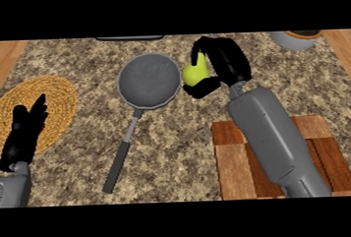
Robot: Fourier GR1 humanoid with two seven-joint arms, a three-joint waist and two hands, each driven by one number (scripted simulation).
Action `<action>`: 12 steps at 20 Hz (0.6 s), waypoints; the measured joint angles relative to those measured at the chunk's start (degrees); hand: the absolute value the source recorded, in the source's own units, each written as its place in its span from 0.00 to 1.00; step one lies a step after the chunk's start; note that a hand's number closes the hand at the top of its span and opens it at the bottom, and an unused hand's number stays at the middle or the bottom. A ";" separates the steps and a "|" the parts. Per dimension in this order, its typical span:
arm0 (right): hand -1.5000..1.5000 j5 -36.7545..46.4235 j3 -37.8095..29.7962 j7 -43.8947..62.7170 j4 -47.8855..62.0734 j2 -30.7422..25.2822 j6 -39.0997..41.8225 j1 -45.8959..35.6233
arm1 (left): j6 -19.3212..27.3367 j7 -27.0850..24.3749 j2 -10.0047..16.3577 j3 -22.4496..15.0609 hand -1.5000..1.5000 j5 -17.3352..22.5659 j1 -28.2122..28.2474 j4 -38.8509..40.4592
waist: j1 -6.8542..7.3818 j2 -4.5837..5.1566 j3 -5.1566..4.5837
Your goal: Pick the pear from the cutting board and place it in the pan
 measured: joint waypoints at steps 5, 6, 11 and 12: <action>1.00 -5.74 -0.20 -0.12 14.09 1.54 -6.12 -8.88 | -0.77 -1.25 0.09 0.01 0.50 -0.17 -1.72 2.20 | 1.31 0.45 -0.01; 1.00 -7.08 0.86 0.04 16.64 1.67 -7.58 -10.09 | -0.87 -0.96 0.03 -0.10 0.50 -0.19 -1.85 2.05 | 1.69 0.50 0.00; 1.00 -12.04 2.54 -1.97 28.60 2.03 -13.14 -15.14 | -1.85 -0.44 0.09 -0.57 0.50 -0.14 -3.33 1.88 | 3.48 1.02 0.01; 1.00 -13.10 2.85 -2.78 30.36 2.07 -14.01 -15.53 | -1.93 -0.58 0.11 -0.62 0.50 -0.18 -3.67 2.02 | 3.82 1.15 0.01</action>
